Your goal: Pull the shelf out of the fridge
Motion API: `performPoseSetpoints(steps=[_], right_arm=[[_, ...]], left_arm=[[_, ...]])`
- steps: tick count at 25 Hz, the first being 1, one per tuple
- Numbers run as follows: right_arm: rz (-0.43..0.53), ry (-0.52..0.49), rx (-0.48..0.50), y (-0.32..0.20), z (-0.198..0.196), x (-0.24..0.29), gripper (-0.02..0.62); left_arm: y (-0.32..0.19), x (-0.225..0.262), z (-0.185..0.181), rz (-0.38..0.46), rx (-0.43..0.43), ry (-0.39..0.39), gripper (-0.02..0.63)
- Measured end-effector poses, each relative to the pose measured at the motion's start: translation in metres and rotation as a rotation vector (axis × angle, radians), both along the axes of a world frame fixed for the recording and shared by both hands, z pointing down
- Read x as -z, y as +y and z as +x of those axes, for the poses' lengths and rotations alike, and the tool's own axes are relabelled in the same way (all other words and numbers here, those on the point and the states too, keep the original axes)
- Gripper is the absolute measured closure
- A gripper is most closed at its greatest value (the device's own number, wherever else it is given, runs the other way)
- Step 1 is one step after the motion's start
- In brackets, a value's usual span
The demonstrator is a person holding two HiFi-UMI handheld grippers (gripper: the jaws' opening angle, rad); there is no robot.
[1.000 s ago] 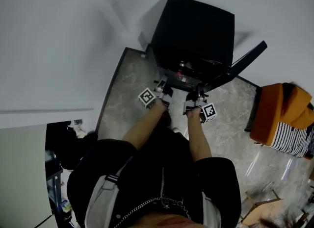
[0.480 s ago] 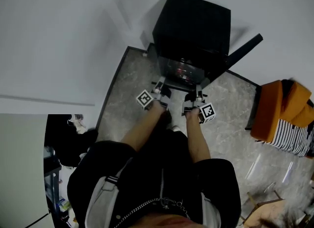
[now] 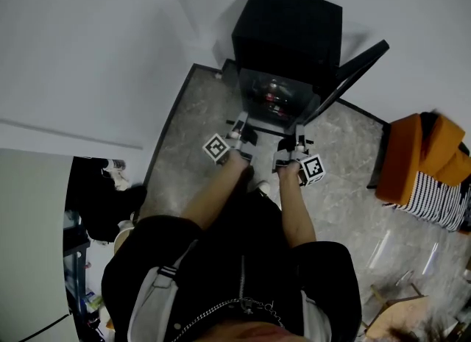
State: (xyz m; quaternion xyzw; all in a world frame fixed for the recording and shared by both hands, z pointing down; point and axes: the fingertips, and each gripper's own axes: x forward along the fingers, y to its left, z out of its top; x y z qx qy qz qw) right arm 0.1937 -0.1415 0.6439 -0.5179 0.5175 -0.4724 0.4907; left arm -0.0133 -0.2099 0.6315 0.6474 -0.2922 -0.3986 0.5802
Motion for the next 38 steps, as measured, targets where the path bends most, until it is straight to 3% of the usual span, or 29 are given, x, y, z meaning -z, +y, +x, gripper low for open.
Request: performPoseSetpoints(steps=[12,38], right_arm=[[0.046,0.041,-0.027,0.040,-0.028,0.037,0.574],[0.041,0.039,-0.035,0.054,-0.038,0.042,0.575]], left_arm=[[0.034,0.041,-0.024,0.042,-0.043,0.019,0.577],[0.047,0.041,-0.034,0.029,-0.054,0.034,0.577]])
